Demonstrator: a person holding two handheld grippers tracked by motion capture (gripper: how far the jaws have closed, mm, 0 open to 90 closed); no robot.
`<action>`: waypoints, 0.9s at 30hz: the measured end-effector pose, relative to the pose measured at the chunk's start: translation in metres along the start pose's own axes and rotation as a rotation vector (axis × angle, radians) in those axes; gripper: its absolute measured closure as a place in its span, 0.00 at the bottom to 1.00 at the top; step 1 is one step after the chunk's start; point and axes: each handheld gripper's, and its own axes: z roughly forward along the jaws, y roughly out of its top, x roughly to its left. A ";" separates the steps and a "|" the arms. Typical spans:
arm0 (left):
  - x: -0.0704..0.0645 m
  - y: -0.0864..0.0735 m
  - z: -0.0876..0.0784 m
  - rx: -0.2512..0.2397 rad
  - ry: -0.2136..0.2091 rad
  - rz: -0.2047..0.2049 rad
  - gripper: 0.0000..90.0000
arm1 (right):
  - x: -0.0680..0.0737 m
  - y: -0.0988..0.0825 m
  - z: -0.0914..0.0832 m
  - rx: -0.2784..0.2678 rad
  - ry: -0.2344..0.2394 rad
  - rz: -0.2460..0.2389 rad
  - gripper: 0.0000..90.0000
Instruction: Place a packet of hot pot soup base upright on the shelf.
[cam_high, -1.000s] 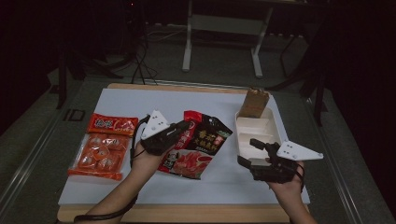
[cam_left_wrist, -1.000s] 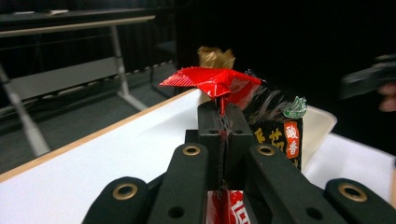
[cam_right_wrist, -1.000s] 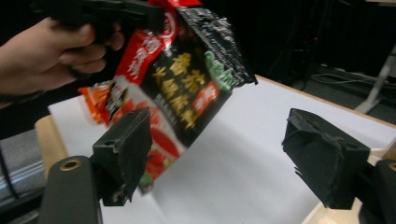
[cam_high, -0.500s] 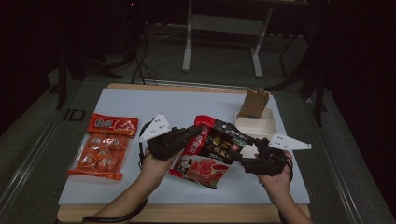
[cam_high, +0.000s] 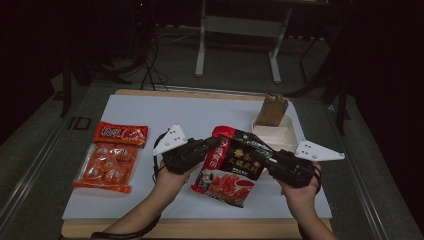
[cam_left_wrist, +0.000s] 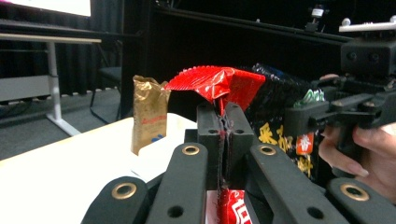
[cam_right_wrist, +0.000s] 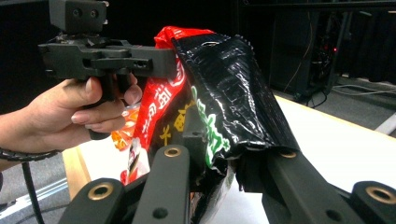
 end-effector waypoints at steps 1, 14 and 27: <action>0.000 0.000 0.000 -0.006 0.001 -0.003 0.98 | 0.000 0.002 0.000 0.002 0.001 -0.001 0.86; -0.001 0.014 -0.008 -0.006 0.002 0.041 0.73 | -0.004 0.030 -0.013 -0.032 0.001 -0.069 0.86; 0.003 0.002 -0.022 0.083 0.008 0.009 0.18 | -0.041 0.056 -0.033 -0.099 -0.042 -0.092 0.86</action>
